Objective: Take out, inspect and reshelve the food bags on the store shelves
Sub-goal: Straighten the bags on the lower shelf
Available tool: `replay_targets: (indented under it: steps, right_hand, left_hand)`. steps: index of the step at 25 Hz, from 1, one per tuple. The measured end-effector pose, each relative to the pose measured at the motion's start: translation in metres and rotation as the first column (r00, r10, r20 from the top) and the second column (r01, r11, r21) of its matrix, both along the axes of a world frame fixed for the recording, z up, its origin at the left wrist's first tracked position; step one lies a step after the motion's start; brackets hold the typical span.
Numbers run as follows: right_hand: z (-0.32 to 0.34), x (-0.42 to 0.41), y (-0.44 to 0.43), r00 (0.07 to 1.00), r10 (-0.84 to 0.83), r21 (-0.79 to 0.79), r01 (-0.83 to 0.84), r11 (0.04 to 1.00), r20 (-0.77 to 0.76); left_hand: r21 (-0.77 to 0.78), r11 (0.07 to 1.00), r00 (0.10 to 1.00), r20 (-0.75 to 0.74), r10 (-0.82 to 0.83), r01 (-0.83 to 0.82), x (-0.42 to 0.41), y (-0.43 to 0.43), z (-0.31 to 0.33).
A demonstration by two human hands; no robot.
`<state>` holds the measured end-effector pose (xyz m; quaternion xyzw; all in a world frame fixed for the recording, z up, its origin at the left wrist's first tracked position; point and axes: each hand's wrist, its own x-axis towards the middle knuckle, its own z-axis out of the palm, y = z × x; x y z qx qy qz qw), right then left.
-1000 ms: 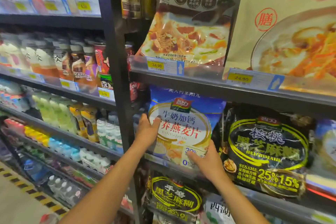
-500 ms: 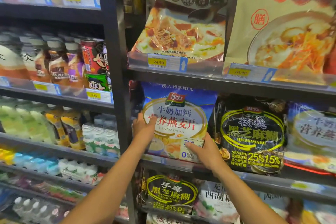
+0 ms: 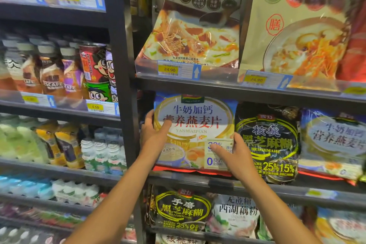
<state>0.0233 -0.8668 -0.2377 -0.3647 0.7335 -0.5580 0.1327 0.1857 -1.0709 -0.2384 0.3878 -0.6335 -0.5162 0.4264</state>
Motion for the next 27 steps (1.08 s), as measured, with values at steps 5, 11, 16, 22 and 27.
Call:
replay_targets:
  steps: [5, 11, 16, 22, 27]
  right_hand:
    - [-0.012, 0.003, 0.026, 0.998, 0.002, -0.032, 0.000, 0.999, 0.063]
    - [-0.034, 0.017, 0.057, 0.986, -0.018, -0.059, 0.028, 0.998, 0.164]
    - [-0.055, 0.031, 0.088, 0.980, -0.033, -0.054, 0.045, 0.998, 0.198]
    - [-0.070, 0.032, 0.150, 0.961, -0.083, -0.021, 0.092, 0.996, 0.264]
    - [-0.074, 0.021, 0.221, 0.957, -0.096, 0.014, 0.096, 0.995, 0.275]
  left_hand:
    - [-0.054, 0.998, 1.000, -0.006, -0.029, 0.028, 0.009, 0.023, -0.002]
    - [-0.116, 0.993, 1.000, 0.020, 0.008, -0.006, 0.016, 0.059, -0.020]
    - [-0.136, 0.990, 0.997, 0.060, 0.054, -0.046, 0.025, 0.093, -0.037]
    - [-0.134, 0.990, 0.992, 0.118, 0.051, -0.035, 0.022, 0.158, -0.045]
    - [-0.126, 0.992, 0.993, 0.115, 0.027, -0.012, 0.006, 0.227, -0.053]
